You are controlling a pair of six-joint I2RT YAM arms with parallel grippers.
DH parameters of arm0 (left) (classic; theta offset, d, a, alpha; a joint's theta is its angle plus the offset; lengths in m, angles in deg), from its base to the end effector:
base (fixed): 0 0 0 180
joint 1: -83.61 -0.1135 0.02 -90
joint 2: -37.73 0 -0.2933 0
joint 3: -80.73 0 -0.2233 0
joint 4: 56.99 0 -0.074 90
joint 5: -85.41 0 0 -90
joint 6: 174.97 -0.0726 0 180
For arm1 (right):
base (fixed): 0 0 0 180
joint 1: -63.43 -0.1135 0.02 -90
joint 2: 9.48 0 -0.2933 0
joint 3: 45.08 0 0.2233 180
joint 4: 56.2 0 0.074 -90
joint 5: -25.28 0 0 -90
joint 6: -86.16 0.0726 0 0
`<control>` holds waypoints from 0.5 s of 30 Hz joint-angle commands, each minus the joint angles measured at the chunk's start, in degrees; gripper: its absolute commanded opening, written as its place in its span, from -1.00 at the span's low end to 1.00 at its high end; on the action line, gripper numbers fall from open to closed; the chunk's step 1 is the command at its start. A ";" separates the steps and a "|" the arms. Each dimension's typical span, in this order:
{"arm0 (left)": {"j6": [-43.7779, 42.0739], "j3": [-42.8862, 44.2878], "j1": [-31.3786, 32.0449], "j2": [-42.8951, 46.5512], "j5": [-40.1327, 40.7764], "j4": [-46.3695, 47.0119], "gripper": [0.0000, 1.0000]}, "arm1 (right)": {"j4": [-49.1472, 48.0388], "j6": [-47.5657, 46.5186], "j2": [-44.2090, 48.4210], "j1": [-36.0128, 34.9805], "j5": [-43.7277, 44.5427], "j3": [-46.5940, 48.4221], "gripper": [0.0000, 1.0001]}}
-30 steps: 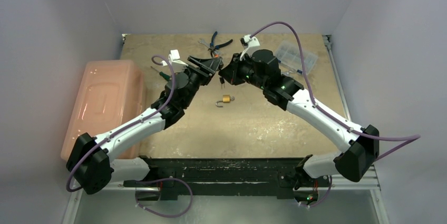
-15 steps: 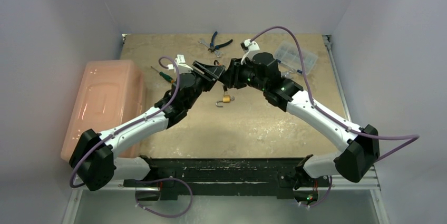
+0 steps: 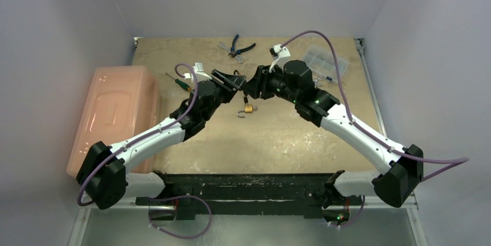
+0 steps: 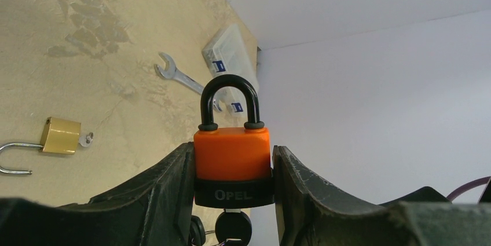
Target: Unlock with the key
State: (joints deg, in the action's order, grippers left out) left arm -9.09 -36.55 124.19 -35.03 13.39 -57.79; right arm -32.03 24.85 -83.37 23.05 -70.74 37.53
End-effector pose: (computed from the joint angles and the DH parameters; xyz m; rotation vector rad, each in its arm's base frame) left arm 0.2375 -0.1739 0.3278 -0.8112 1.7317 -1.1747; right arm 0.2238 0.2003 0.3902 -0.2753 1.9254 0.9227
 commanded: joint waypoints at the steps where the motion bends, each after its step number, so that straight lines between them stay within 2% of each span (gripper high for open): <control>1: 0.61 0.69 -0.56 0.59 -0.49 3.43 -1.00 | -0.93 0.11 0.47 0.04 -0.64 -0.53 -0.05; 15: 1.03 1.12 -0.76 0.51 -0.73 2.61 -1.00 | 0.07 -0.79 -0.53 -0.35 -0.66 -2.33 -0.21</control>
State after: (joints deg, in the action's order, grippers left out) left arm -9.05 -36.57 123.86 -35.05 13.15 -58.40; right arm -31.03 24.65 -83.37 22.94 -70.74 35.61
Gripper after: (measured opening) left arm 0.481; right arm 0.404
